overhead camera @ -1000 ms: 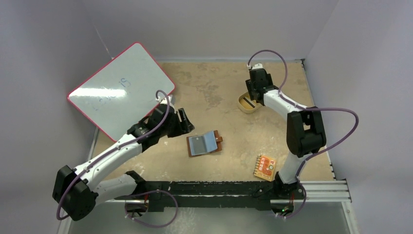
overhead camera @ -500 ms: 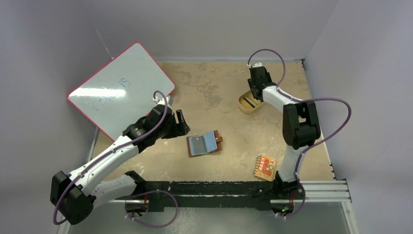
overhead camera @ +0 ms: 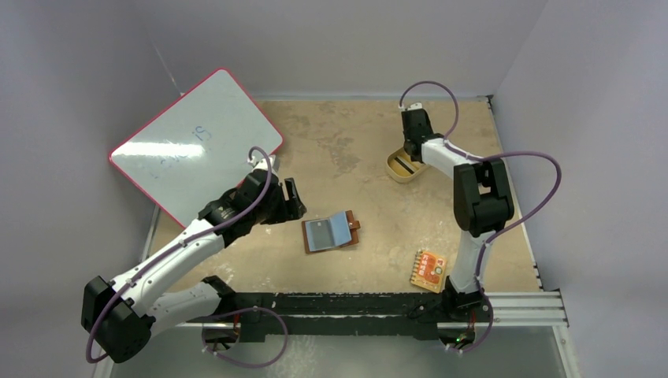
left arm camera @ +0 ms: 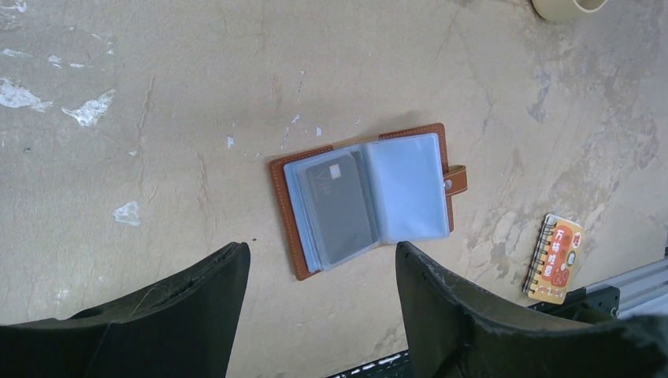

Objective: Put the credit cards into the card holder
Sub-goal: Pick up the credit card from the storage box.

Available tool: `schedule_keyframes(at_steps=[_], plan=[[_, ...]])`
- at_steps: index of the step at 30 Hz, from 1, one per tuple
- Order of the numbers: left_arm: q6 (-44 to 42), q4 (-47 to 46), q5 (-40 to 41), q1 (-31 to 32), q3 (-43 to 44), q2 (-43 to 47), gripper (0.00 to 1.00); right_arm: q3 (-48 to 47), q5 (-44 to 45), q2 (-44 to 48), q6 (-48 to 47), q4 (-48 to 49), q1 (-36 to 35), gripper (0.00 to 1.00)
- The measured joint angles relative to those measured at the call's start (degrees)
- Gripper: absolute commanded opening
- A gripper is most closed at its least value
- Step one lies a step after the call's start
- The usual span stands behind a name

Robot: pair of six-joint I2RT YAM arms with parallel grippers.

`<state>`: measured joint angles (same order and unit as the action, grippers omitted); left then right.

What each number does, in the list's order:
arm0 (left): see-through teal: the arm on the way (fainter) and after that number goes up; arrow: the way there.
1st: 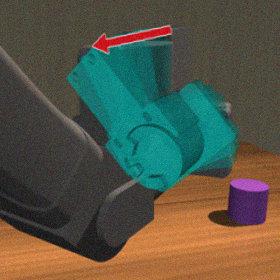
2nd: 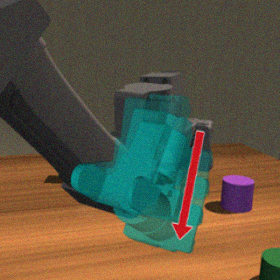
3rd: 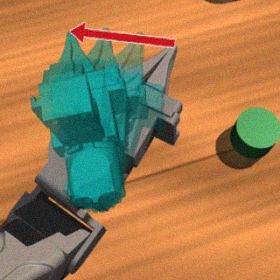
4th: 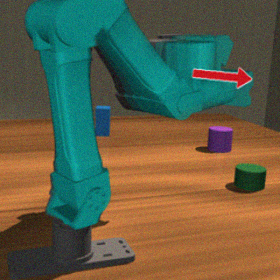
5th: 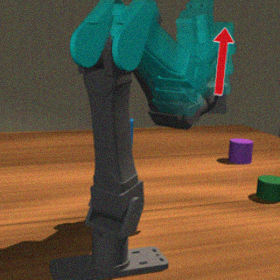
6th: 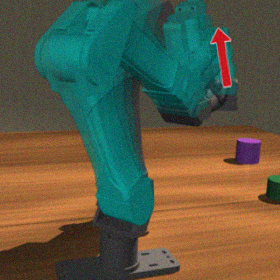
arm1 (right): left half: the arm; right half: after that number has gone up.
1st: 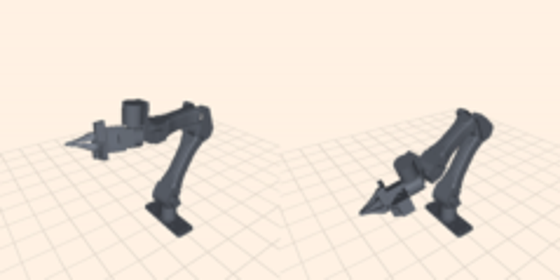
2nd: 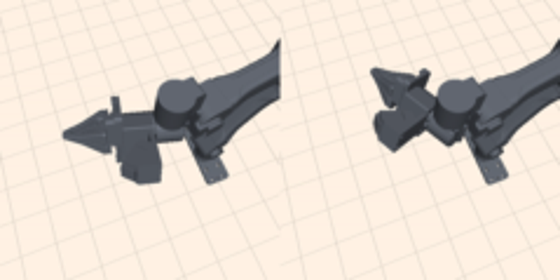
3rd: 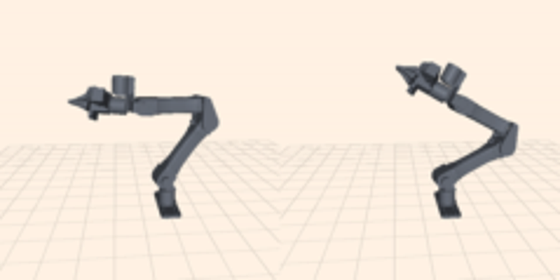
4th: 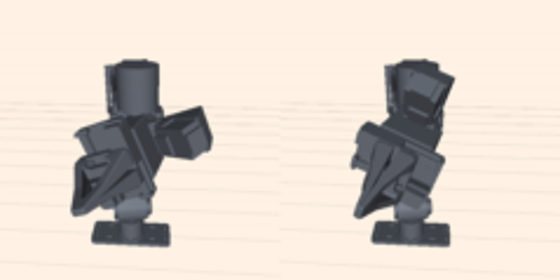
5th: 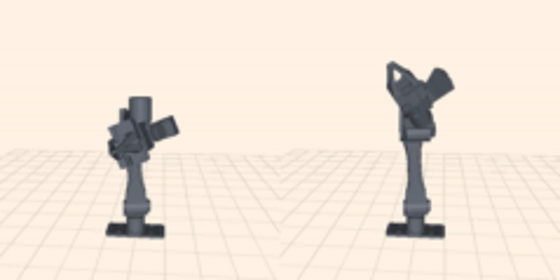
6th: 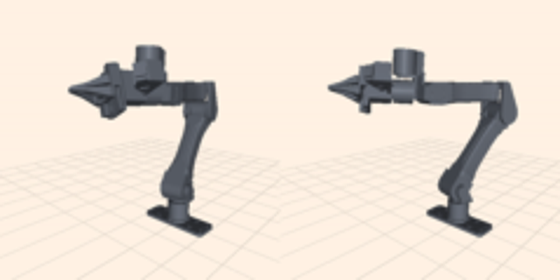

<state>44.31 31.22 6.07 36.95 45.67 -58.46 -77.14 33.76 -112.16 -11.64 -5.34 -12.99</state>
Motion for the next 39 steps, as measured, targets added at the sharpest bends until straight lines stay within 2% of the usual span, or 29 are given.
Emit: schedule_keyframes(at_steps=[15,25,29,39], plan=[[0.02,0.04,-0.02,0.00,0.00,0.00,0.68,-0.63,0.22,0.15,0.04,-0.44,0.04,0.21],[0.04,0.00,-0.04,0.00,-0.02,0.07,0.68,-1.49,-0.48,1.51,0.76,-2.36,0.04,0.09],[0.07,-0.20,-0.31,0.00,-0.04,0.09,0.68,-1.70,-3.63,3.26,3.76,-4.28,0.04,0.00],[0.66,-0.28,-0.90,0.00,-0.42,0.09,0.67,1.20,-16.39,12.55,12.11,-7.19,0.04,0.00]])
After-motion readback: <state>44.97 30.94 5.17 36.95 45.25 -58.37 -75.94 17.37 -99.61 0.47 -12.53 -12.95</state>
